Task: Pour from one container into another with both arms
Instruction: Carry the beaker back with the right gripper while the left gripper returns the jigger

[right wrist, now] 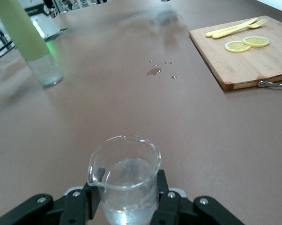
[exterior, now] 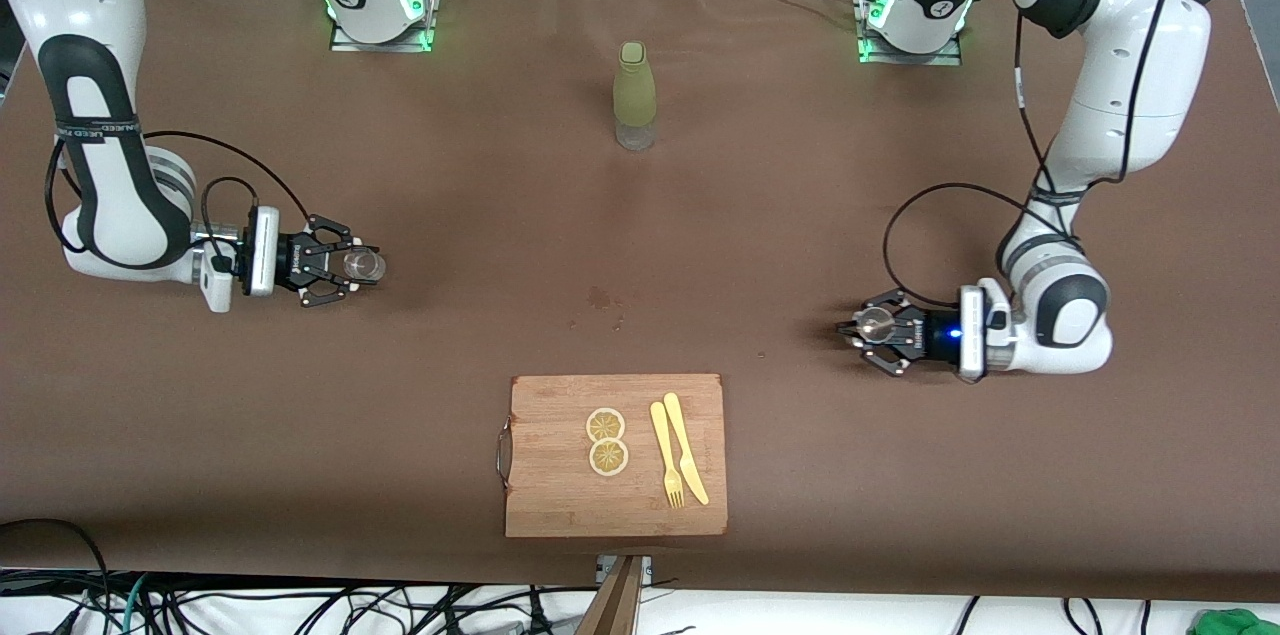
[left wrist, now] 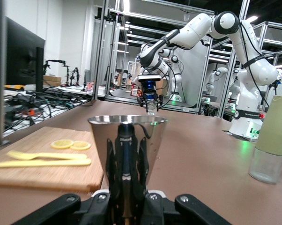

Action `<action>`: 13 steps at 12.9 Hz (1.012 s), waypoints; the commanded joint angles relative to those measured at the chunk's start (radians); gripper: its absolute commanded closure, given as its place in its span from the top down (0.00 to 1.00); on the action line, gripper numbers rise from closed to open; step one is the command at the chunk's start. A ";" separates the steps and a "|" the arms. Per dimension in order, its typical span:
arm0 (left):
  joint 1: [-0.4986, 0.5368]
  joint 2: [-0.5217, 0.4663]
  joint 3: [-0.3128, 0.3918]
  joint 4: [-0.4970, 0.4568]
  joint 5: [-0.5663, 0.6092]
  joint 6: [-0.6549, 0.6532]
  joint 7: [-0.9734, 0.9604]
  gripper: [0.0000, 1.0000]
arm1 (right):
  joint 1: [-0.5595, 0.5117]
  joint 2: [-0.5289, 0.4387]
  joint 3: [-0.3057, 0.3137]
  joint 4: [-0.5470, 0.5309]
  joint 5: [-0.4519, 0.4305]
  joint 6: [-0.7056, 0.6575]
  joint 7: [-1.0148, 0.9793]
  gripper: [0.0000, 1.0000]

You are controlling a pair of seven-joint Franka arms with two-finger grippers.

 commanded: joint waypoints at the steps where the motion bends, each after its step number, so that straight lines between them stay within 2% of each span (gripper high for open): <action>1: 0.022 -0.032 0.092 -0.067 0.021 -0.100 0.020 0.00 | -0.061 -0.009 0.019 -0.022 -0.050 -0.007 -0.085 0.20; 4: 0.051 -0.005 0.164 -0.091 0.028 -0.163 0.157 0.00 | -0.107 0.040 0.021 -0.019 -0.067 -0.007 -0.150 0.21; 7: 0.077 -0.003 0.208 -0.126 0.102 -0.193 0.184 0.00 | -0.135 0.066 0.021 -0.012 -0.082 -0.003 -0.181 0.21; 11: 0.090 0.026 0.224 -0.149 0.114 -0.193 0.282 0.00 | -0.141 0.086 0.021 -0.007 -0.094 0.003 -0.185 0.22; 13: 0.091 0.038 0.228 -0.151 0.125 -0.194 0.285 0.00 | -0.146 0.098 0.019 -0.001 -0.097 0.005 -0.196 0.25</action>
